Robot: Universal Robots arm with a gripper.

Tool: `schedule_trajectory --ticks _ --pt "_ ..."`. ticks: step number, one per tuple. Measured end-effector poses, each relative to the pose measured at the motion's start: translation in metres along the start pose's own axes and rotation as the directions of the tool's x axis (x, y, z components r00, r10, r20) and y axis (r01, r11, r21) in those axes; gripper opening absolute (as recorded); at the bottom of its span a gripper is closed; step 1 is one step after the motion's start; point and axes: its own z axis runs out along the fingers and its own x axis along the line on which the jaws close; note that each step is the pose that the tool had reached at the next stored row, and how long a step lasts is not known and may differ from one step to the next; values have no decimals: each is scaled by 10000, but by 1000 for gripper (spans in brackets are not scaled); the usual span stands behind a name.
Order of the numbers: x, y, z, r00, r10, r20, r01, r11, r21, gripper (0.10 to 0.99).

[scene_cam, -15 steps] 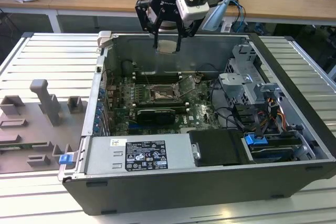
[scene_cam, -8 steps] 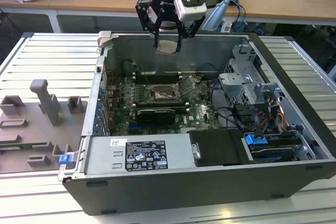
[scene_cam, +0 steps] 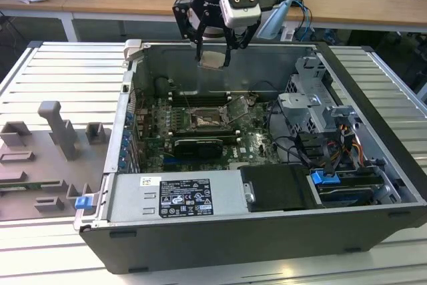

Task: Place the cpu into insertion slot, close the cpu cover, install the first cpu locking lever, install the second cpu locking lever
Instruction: 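Place the cpu into insertion slot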

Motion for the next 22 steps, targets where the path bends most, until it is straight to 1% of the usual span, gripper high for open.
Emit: schedule_trajectory --ticks 6,11,15,22 --pt "0 0 2 9987 509 45 -508 9987 -11 541" --pt "0 0 2 9974 723 63 -723 9974 -16 541" --pt "0 0 3 9952 976 85 -976 9952 -23 541" --pt "0 0 4 9923 1236 107 -1235 9923 -31 541"
